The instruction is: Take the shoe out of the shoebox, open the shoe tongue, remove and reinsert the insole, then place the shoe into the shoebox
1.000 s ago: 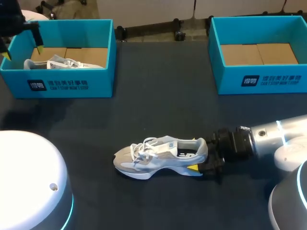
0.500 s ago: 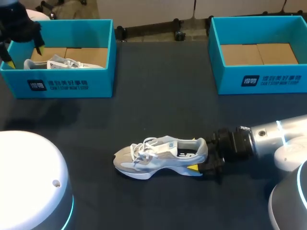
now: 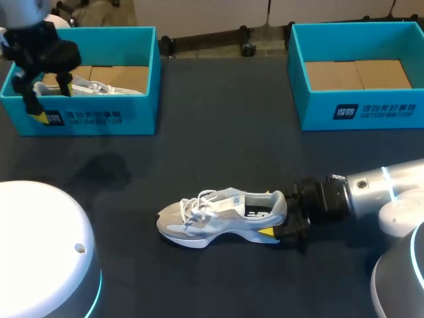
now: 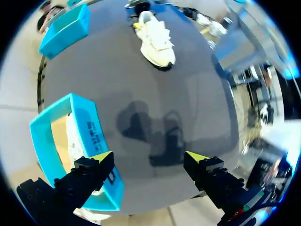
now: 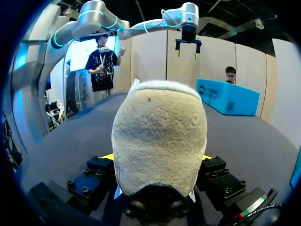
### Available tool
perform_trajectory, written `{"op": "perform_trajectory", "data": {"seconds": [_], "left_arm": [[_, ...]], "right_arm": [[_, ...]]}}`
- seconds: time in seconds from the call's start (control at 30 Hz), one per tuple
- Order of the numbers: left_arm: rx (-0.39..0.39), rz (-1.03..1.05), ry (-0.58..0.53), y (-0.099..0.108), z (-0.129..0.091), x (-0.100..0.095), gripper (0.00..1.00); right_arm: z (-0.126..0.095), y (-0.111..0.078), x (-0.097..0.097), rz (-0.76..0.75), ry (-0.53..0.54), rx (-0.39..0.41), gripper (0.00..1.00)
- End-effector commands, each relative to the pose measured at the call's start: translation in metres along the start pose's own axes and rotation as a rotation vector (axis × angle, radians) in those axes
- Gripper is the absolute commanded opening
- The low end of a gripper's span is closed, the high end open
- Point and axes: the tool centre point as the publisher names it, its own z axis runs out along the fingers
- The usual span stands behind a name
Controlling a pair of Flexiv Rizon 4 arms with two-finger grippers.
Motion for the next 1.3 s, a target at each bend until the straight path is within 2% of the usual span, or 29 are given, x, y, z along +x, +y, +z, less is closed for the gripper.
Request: {"op": "perform_trajectory", "data": {"seconds": [0.03,0.23,0.27,0.3,0.33,0.4,0.47,0.5,0.6,0.67,0.8,0.83,1.27,1.3], "left_arm": [[0.021,-0.679,0.162,-0.004,0.000,-0.005,1.00],[0.021,-0.679,0.162,-0.004,0.000,-0.005,1.00],[0.017,-0.719,0.173,-0.010,0.000,0.001,1.00],[0.025,-0.795,0.119,-0.021,0.002,0.016,1.00],[0.026,-0.824,0.116,-0.026,0.002,0.022,1.00],[0.017,-1.006,0.080,-0.046,0.004,0.038,1.00],[0.014,-1.190,0.081,-0.063,0.002,0.046,1.00],[0.004,-1.267,0.123,-0.072,0.000,0.050,1.00],[-0.021,-1.432,0.151,-0.086,-0.005,0.052,1.00],[-0.004,-1.529,0.145,-0.094,-0.006,0.052,1.00],[0.036,-1.699,0.251,-0.111,-0.002,0.045,1.00],[0.054,-1.758,0.237,-0.121,0.001,0.043,1.00],[0.054,-1.758,0.237,-0.121,0.001,0.043,1.00],[0.070,-1.820,0.289,-0.124,0.004,0.045,1.00]], "right_arm": [[0.002,0.001,-0.001,0.000,0.000,0.006,0.00],[0.002,0.001,-0.001,0.000,0.000,0.006,0.00],[0.002,0.001,-0.001,0.000,0.000,0.006,0.00],[0.002,0.001,-0.001,0.000,0.000,0.006,0.00],[0.002,0.001,-0.001,0.000,0.000,0.006,0.00],[0.002,0.001,-0.001,0.000,0.000,0.006,0.00],[0.002,0.001,-0.001,0.000,0.000,0.006,0.00],[0.002,0.001,-0.001,0.000,0.000,0.006,0.00],[0.002,0.001,-0.001,0.000,0.000,0.006,0.00],[0.002,0.001,-0.001,0.000,0.000,0.006,0.00],[0.002,0.001,-0.001,0.000,0.000,0.006,0.00],[0.002,0.001,-0.001,0.000,0.000,0.006,0.00],[0.002,0.001,-0.001,0.000,0.000,0.006,0.00],[0.002,0.001,-0.001,0.000,0.000,0.006,0.00]]}}
